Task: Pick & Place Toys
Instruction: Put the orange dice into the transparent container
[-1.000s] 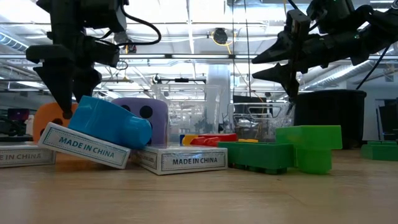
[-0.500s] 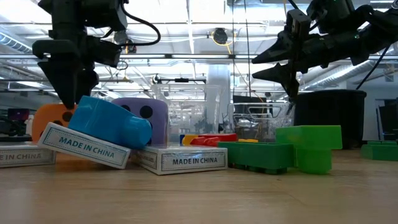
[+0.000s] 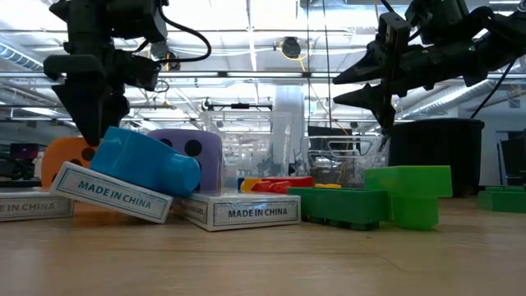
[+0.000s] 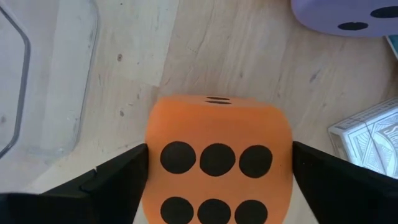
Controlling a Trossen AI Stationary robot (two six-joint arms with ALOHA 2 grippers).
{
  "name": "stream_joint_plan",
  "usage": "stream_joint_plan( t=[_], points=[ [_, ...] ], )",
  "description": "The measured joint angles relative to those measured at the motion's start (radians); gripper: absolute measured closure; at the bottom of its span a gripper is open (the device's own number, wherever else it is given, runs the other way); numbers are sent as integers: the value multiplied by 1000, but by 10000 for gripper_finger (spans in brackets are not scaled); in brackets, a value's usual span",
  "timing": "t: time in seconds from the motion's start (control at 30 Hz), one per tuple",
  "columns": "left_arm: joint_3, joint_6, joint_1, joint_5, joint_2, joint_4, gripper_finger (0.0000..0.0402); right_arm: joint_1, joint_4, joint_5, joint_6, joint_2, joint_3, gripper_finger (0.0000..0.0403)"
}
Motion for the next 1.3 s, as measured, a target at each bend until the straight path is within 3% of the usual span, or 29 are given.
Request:
stream_joint_plan(
  t=[0.27,0.87,0.93,1.17,1.3],
  points=[
    [0,1,0,0,0,0,126,0,0,0,-1,0,0,238],
    [42,-40,-2,21,-5,-2,137,0,0,1,-1,0,0,238],
    [42,-40,-2,22,-5,-1,129,0,0,1,-1,0,0,238],
    [43,-19,-2,7,1,0,38,0,0,1,-1,0,0,238],
    [46,-21,-3,13,44,-3,8,0,0,0,-1,0,0,238]
  ],
)
